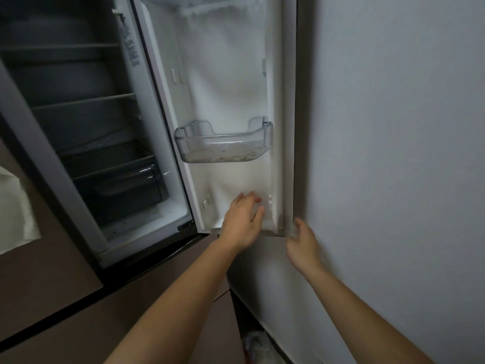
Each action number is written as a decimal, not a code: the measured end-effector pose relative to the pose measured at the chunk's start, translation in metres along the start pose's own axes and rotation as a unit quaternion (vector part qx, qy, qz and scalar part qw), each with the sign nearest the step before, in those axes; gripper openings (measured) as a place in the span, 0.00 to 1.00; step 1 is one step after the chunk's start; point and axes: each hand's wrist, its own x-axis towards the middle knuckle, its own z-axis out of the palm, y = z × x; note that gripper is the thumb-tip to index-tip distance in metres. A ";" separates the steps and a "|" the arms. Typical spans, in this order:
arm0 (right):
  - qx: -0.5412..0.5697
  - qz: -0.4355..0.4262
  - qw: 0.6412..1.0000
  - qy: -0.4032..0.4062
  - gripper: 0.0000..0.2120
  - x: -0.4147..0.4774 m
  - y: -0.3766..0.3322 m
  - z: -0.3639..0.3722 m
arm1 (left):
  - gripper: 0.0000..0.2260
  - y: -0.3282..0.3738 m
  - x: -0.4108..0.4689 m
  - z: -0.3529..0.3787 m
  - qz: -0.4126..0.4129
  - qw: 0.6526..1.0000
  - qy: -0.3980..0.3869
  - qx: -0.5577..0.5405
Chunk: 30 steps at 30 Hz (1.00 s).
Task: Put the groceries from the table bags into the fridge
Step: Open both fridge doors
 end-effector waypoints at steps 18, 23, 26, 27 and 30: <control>0.067 -0.140 0.929 -0.337 0.19 -0.100 -0.106 0.237 | 0.16 -0.163 -0.231 -0.212 -0.204 0.879 0.260 0.342; 0.056 -0.134 0.912 -0.384 0.29 -0.131 -0.143 0.300 | 0.24 -0.209 -0.285 -0.247 -0.277 0.852 0.222 0.384; 0.060 -0.134 0.915 -0.375 0.32 -0.143 -0.157 0.327 | 0.30 -0.237 -0.306 -0.258 -0.300 0.848 0.174 0.401; 0.058 -0.132 0.922 -0.361 0.31 -0.145 -0.158 0.334 | 0.32 -0.245 -0.311 -0.260 -0.302 0.848 0.156 0.407; 0.034 -0.148 0.932 -0.330 0.33 -0.149 -0.161 0.343 | 0.41 -0.263 -0.318 -0.257 -0.312 0.849 0.124 0.408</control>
